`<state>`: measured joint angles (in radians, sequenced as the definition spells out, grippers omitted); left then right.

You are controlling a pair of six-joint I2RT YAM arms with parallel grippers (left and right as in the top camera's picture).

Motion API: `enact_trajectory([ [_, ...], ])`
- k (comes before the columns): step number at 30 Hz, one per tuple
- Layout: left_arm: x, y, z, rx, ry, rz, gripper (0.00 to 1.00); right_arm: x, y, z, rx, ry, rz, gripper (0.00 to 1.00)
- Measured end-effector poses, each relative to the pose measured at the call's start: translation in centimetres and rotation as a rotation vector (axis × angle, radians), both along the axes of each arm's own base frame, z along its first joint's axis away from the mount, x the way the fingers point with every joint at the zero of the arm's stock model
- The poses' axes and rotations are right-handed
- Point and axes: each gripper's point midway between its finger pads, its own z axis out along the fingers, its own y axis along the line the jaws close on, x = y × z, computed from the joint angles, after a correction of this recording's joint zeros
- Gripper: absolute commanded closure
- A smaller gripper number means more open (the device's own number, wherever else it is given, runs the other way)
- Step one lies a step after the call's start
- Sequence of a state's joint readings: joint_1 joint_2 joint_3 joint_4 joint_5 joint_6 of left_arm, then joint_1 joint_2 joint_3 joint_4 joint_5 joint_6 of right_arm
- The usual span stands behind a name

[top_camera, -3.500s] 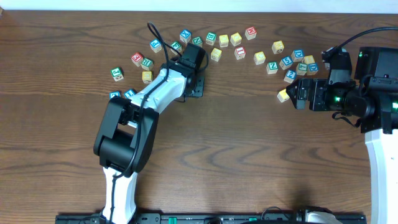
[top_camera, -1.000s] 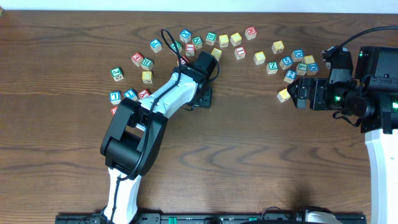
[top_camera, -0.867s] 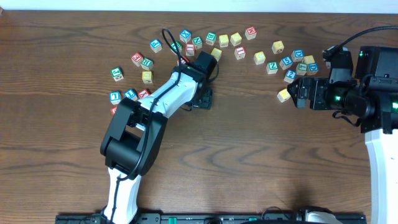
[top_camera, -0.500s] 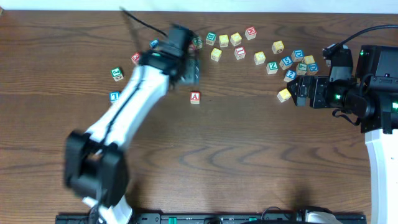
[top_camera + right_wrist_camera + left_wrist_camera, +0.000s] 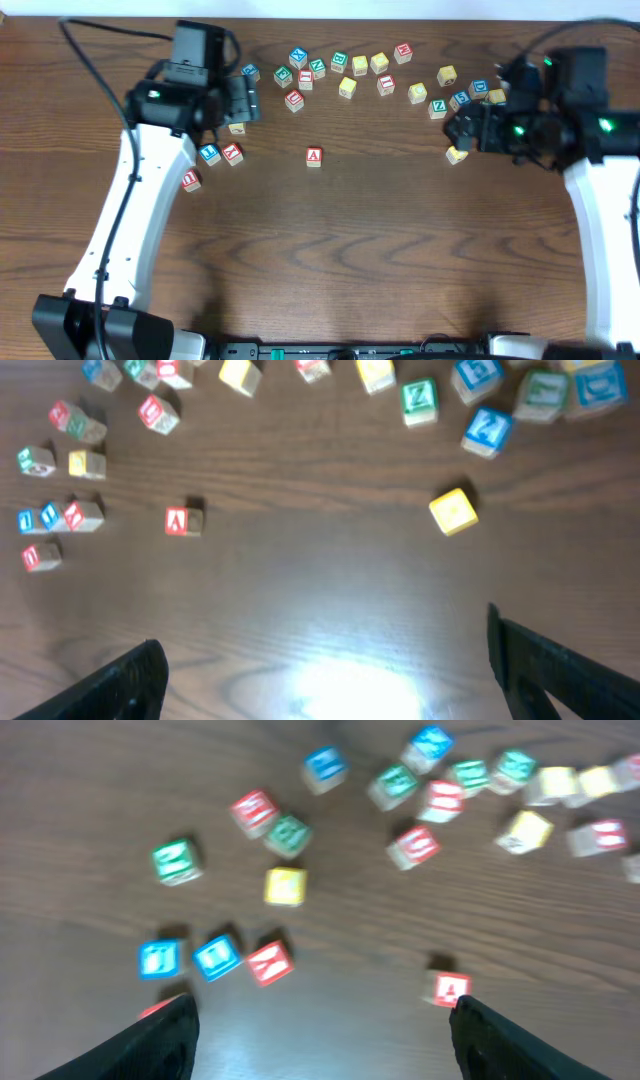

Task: Spell out AI2
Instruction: 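Withdraw the left gripper and swing the right arm toward the blocks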

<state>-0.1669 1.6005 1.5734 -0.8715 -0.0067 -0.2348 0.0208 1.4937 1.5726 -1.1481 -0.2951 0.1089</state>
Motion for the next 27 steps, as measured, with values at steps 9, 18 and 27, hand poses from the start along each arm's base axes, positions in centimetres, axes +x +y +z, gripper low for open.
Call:
enact_trajectory([
  [9,0.0,2.8,-0.2,0.002,0.016,0.068,0.20,8.1,4.8,1.5,-0.097,-0.023,0.038,0.12],
  [18,0.0,2.8,-0.2,0.007,0.015,0.060,0.02,16.8,9.5,-4.0,-0.121,-0.033,0.046,0.29],
  [27,0.0,2.8,-0.2,0.004,0.015,0.064,0.02,19.8,9.7,-11.2,-0.217,0.009,0.027,0.51],
])
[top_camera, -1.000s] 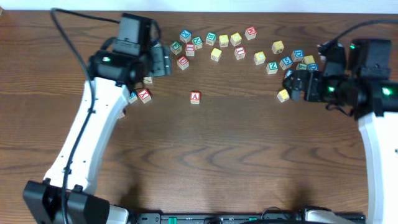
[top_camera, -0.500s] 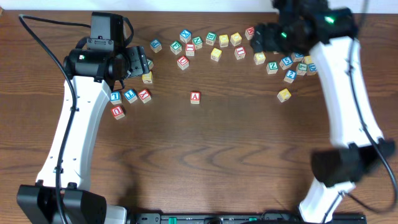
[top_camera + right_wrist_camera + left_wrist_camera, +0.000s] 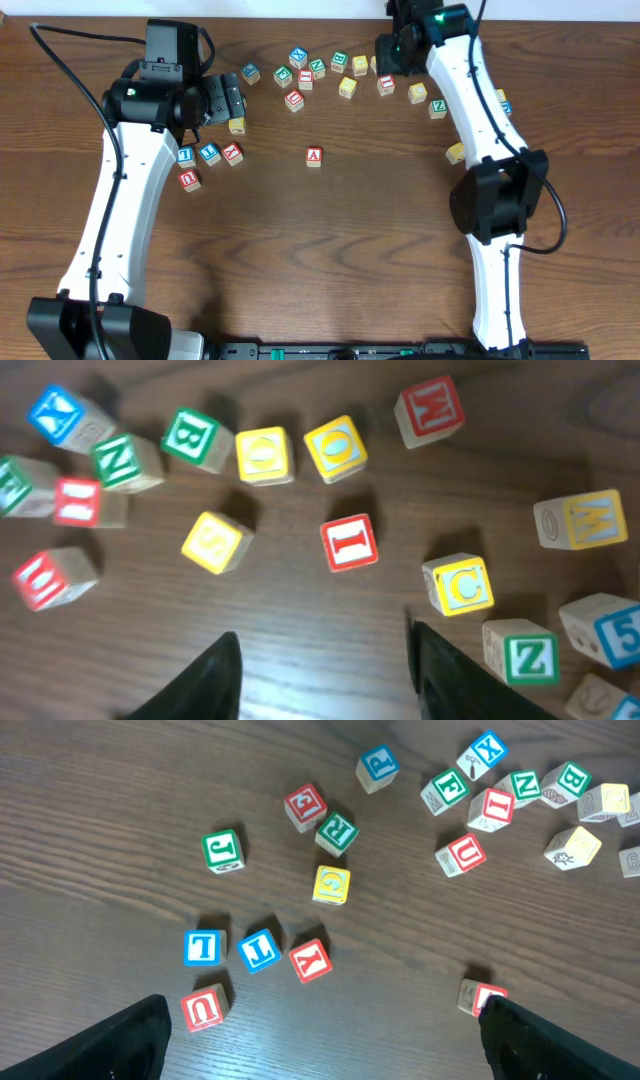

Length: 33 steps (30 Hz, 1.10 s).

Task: Spell out AI2
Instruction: 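Withdraw the left gripper and swing the right arm toward the blocks, then lower the right gripper onto the red I block and grasp it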

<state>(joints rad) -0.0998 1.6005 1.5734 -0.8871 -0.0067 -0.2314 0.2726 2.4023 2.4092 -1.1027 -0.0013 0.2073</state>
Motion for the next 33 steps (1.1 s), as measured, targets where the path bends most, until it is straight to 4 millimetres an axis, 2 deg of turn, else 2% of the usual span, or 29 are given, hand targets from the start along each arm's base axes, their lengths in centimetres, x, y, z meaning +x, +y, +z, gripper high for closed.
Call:
enact_trajectory([
  [6,0.0,0.0,0.0,0.000,0.000,0.000,0.02,1.4,0.0,-1.9,-0.014,-0.016,-0.007,0.48],
  [10,0.0,0.0,0.0,0.000,0.000,-0.001,0.02,1.5,0.0,-4.0,-0.009,0.021,-0.049,0.48],
  [12,0.0,0.0,0.0,0.000,0.000,-0.001,0.03,1.4,-0.3,-5.3,0.001,0.048,-0.117,0.48],
  [18,0.0,0.0,0.0,0.000,0.000,0.000,0.02,1.2,-0.8,-9.3,0.053,0.125,-0.348,0.55],
  [21,0.0,0.0,0.0,0.000,0.000,-0.001,0.02,1.1,-0.9,-10.6,0.082,0.149,-0.441,0.56],
  [27,0.0,0.0,0.0,0.000,0.000,-0.001,0.02,1.9,-0.6,-10.3,0.158,0.130,-0.568,0.54],
  [33,0.0,0.0,0.0,0.000,0.000,-0.001,0.03,2.9,-0.2,-9.9,0.205,0.094,-0.609,0.49],
])
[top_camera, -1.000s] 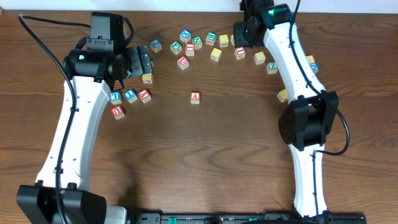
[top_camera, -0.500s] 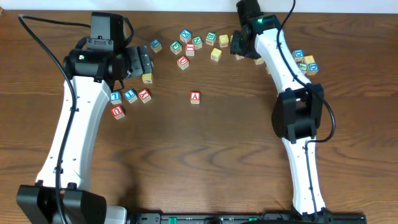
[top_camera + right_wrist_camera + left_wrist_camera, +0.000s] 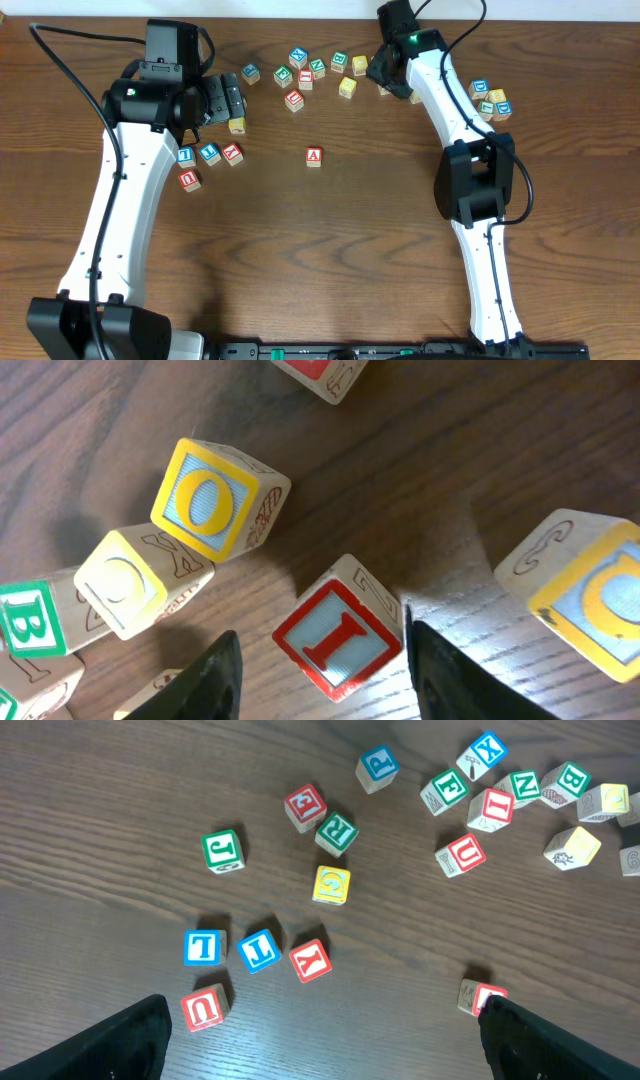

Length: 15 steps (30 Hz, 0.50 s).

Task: Spell out AI2
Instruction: 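Lower the right gripper onto the red I block and grasp it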

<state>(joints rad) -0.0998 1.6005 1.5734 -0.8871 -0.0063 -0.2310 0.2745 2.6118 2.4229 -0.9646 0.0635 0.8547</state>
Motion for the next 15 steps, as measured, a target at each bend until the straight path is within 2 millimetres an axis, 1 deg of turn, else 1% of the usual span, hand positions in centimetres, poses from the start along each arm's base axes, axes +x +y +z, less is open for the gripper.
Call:
enact_trajectory([
  [9,0.00,0.00,0.00,0.000,0.000,0.000,0.02,0.32,0.69,0.23,0.010,-0.022,-0.023,0.48],
  [15,0.00,0.00,0.00,0.000,0.000,0.000,0.02,0.48,0.62,0.31,0.008,-0.030,-0.033,0.48],
])
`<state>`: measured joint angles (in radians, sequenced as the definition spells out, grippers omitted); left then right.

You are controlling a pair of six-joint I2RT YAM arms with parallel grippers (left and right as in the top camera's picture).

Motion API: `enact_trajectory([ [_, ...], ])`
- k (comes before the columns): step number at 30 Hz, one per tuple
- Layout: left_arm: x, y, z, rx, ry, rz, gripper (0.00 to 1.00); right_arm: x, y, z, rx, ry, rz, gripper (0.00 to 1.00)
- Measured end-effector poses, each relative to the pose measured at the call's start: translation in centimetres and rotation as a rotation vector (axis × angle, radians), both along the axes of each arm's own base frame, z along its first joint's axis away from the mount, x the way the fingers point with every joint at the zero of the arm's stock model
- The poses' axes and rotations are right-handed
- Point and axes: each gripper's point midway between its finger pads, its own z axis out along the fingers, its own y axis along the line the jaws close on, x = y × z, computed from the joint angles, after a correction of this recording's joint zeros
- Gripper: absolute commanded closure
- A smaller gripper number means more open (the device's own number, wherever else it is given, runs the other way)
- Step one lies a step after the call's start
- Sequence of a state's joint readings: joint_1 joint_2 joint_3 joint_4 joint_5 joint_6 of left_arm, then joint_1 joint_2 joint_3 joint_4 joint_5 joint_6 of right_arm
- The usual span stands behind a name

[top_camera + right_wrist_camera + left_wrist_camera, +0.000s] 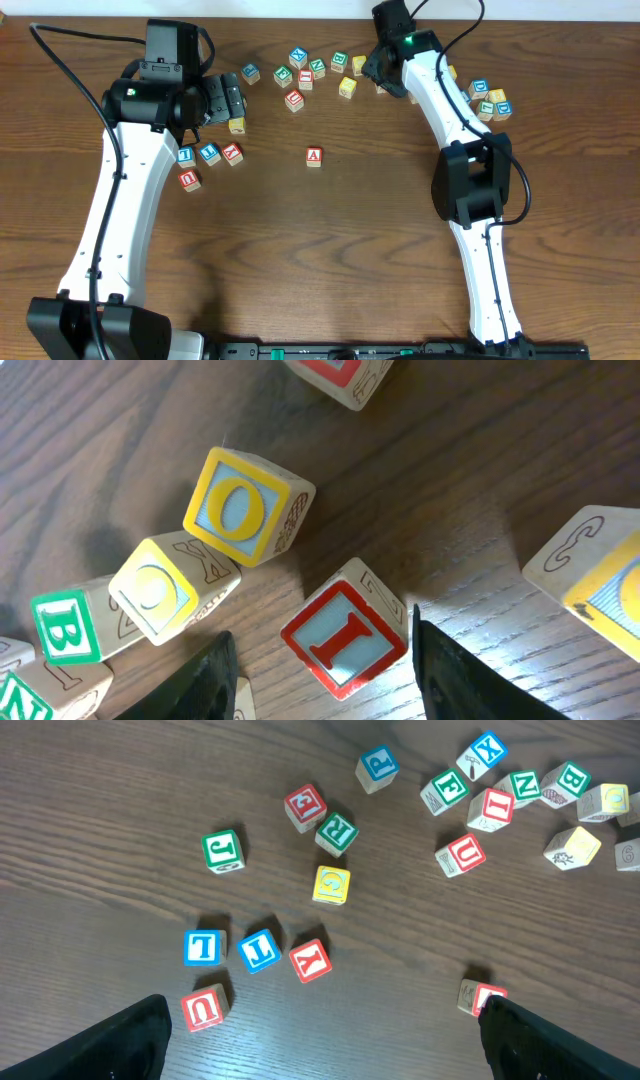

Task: Spell out AI2
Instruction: 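Lower the right gripper onto the red I block and grasp it, then lift the red I block and carry it toward the A block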

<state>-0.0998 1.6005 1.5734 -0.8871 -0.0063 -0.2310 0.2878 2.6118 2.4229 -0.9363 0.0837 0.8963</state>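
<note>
The red A block (314,156) sits alone mid-table; the left wrist view shows it (478,996) just off my right fingertip. My right gripper (385,74) is at the back of the table, low and open, its fingers either side of a red I block (345,639) without touching it. My left gripper (222,103) hangs open above the left group of blocks, with nothing between its fingers (115,1042). I cannot pick out a 2 block.
A yellow O block (245,506), a second yellow block (165,589) and a green B (65,625) crowd the I; a yellow C block (600,575) lies to its right. Blue T (203,947), blue I (260,950), red Y (311,960) and red U (204,1008) lie left.
My right gripper has shifted slightly, so the I and O blocks sit a little further right in its view. It stays open around the I. The left arm has not moved.
My right gripper was open over the right side of the table, near a lone yellow block. Then it was high above the back cluster with the red I below it. Then it was low around that I, where it still is. The left gripper has stayed open.
</note>
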Motion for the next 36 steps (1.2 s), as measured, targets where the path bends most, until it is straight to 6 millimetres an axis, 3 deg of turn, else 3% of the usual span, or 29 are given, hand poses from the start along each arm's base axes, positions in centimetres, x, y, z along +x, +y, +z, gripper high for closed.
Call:
enact_trajectory([
  [5,0.0,0.0,0.0,0.000,0.000,0.000,0.02,0.1,-0.2,0.0,-0.019,-0.002,0.033,0.44],
  [8,0.0,0.0,0.0,0.000,0.000,0.000,0.02,0.8,0.2,0.4,-0.051,-0.041,0.137,0.35],
  [10,0.0,0.0,0.0,0.000,0.000,0.000,0.02,1.5,0.7,0.8,-0.082,-0.081,0.248,0.35],
  [15,0.0,0.0,0.0,0.000,0.000,0.000,0.02,1.6,1.3,1.0,-0.183,-0.111,0.499,0.39],
  [19,0.0,0.0,0.0,0.000,0.000,0.000,0.02,1.6,1.1,0.9,-0.238,-0.114,0.587,0.43],
  [24,0.0,0.0,0.0,0.000,0.000,0.000,0.02,1.5,0.7,0.2,-0.280,-0.104,0.625,0.50],
  [32,0.0,0.0,0.0,0.000,0.000,0.000,0.03,0.3,0.2,-2.5,-0.298,-0.048,0.652,0.59],
  [36,0.0,0.0,0.0,0.000,0.000,0.000,0.02,0.4,0.2,-2.5,-0.301,-0.050,0.651,0.62],
])
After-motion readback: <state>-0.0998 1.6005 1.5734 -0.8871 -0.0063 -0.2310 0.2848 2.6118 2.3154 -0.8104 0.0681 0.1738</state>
